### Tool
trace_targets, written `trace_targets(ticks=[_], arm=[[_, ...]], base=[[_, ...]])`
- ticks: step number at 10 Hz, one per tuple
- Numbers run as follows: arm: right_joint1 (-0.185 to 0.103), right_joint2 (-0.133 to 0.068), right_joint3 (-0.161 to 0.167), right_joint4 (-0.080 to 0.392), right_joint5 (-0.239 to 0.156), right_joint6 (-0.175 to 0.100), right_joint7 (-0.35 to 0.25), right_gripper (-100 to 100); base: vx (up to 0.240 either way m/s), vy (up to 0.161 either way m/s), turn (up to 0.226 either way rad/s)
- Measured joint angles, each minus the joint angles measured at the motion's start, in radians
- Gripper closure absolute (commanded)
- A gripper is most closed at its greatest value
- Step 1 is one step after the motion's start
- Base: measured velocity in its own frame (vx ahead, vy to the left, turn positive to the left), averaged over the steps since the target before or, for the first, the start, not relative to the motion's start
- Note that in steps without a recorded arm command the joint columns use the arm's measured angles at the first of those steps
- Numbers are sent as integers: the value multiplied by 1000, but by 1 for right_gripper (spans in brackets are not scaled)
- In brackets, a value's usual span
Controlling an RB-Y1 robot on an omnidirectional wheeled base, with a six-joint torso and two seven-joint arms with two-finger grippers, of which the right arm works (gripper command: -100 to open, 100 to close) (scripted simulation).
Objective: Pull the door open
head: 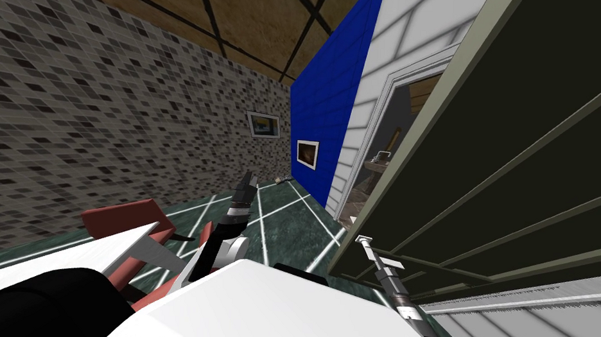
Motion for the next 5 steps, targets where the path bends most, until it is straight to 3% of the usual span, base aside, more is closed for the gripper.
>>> trace_targets(ticks=[5], arm=[[-4, 0, 5, -2, -6, 6, 2, 100]], base=[[-20, -7, 13]])
